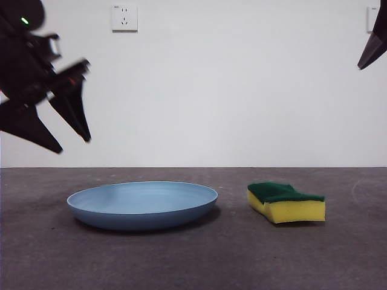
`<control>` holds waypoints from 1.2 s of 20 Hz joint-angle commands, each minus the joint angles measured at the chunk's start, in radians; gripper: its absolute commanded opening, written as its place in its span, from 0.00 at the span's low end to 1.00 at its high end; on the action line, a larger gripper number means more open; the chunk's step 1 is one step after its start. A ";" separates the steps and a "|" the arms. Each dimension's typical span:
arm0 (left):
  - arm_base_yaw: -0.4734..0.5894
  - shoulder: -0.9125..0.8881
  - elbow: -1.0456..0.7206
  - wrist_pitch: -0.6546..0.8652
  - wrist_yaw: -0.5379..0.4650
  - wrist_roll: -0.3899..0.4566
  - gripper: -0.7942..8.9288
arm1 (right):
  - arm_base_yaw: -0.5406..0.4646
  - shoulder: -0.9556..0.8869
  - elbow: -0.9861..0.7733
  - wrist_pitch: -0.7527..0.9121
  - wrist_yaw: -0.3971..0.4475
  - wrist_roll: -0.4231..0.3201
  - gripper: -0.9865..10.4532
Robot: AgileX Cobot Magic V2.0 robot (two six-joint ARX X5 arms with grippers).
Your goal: Pick up the plate,pick up the cloth,clean the plate with the cloth
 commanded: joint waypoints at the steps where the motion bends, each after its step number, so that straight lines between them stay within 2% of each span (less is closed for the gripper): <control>1: -0.024 0.083 0.010 0.006 -0.018 0.018 0.37 | 0.001 0.000 0.005 0.007 -0.004 -0.005 0.42; 7: -0.058 0.232 0.010 0.031 -0.050 0.012 0.37 | 0.001 0.000 0.005 0.007 -0.003 -0.005 0.42; 11: -0.074 0.247 0.010 0.067 -0.066 0.010 0.35 | 0.001 0.000 0.005 0.006 -0.003 -0.003 0.42; 13: -0.074 0.247 0.010 0.068 -0.064 0.015 0.19 | 0.001 0.000 0.005 0.006 -0.003 -0.003 0.42; 15: -0.074 0.248 0.010 0.067 -0.058 0.024 0.07 | 0.001 0.000 0.005 0.007 -0.004 -0.003 0.42; 18: -0.076 0.248 0.010 0.069 -0.056 0.066 0.07 | 0.012 0.001 0.007 0.008 -0.003 -0.004 0.42; 22: -0.082 0.189 0.011 0.029 -0.052 0.080 0.07 | 0.063 0.042 0.070 0.052 0.003 -0.005 0.41; 24: -0.093 0.109 0.011 -0.007 -0.053 0.097 0.07 | 0.106 0.105 0.136 0.049 0.055 -0.005 0.41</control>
